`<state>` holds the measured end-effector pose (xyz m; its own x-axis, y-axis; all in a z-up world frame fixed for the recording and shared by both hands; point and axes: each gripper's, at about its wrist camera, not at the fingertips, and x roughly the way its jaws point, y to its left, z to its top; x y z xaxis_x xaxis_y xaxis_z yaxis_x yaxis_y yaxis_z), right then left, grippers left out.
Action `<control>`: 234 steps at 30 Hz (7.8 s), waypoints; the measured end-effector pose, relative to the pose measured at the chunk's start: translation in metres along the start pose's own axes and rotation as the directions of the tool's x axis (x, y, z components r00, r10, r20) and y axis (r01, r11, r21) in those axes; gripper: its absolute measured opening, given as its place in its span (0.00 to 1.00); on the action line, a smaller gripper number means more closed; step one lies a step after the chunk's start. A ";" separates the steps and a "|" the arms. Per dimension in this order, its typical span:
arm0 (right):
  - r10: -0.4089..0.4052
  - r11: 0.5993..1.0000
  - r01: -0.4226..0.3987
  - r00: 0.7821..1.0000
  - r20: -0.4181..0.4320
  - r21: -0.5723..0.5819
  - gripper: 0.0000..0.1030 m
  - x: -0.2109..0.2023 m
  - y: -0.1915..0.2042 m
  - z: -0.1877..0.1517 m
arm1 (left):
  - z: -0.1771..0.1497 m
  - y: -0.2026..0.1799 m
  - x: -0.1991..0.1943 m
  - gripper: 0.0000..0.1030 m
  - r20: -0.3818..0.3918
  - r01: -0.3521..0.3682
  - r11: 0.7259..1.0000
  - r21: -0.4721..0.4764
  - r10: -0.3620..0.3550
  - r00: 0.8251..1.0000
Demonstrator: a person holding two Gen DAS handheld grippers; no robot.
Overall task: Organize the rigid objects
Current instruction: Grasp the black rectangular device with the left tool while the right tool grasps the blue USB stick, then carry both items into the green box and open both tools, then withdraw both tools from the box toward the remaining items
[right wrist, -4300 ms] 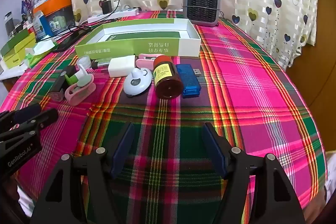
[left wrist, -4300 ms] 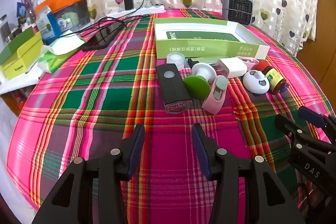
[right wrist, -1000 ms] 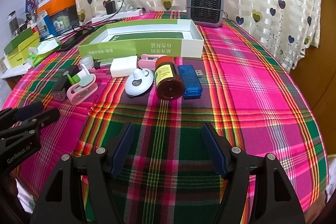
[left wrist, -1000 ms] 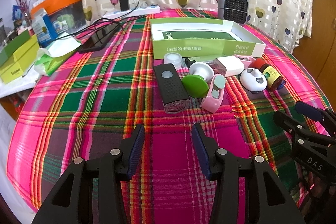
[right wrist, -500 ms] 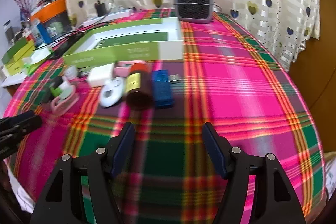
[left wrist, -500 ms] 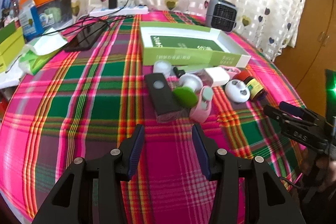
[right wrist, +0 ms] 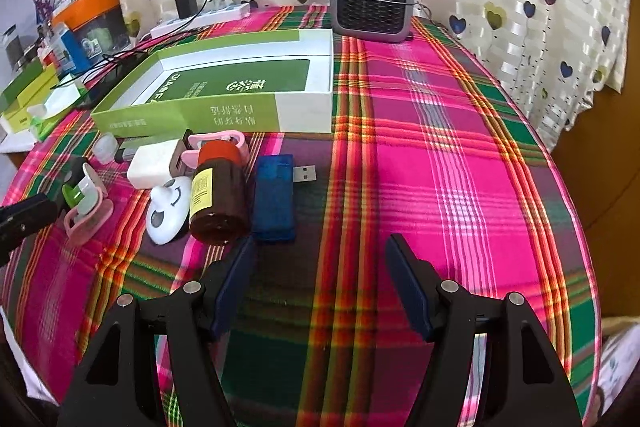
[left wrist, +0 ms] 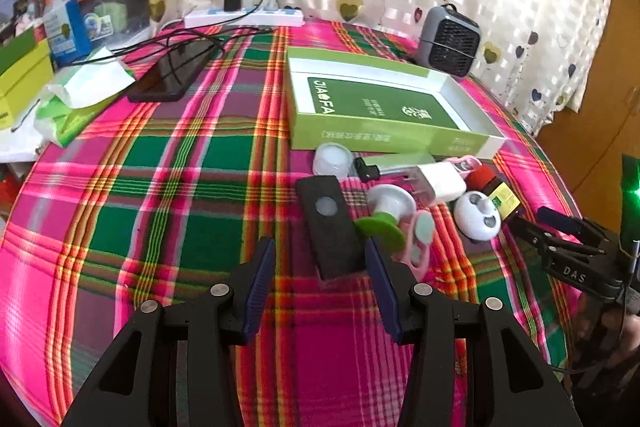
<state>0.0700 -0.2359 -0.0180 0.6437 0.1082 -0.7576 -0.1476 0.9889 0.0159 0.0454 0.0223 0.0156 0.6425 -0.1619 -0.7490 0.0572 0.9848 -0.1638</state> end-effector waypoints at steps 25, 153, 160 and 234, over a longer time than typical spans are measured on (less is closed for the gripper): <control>0.043 0.997 -0.045 0.998 -0.038 -0.065 0.61 0.018 -0.001 0.024 | 0.016 0.004 0.008 0.46 -0.009 -0.044 0.998 0.033 0.044 0.999; 0.083 0.994 -0.088 0.994 -0.073 -0.068 0.22 0.116 0.018 0.155 | 0.149 -0.030 0.139 0.25 -0.101 -0.052 0.980 0.194 0.073 0.992; 0.096 0.994 -0.099 0.993 -0.062 -0.044 0.22 0.115 0.017 0.155 | 0.149 -0.030 0.138 0.29 -0.103 -0.031 0.982 0.187 0.051 0.993; 0.213 0.977 -0.214 0.975 0.058 0.013 0.43 -0.010 0.018 0.016 | 0.008 -0.016 0.002 0.37 -0.078 0.173 0.978 0.120 -0.164 0.983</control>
<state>0.0729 -0.2175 0.0004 0.6400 0.3217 -0.6978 -0.2721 0.9442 0.1857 0.0518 0.0066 0.0215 0.5624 -0.3260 -0.7599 0.2585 0.9423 -0.2129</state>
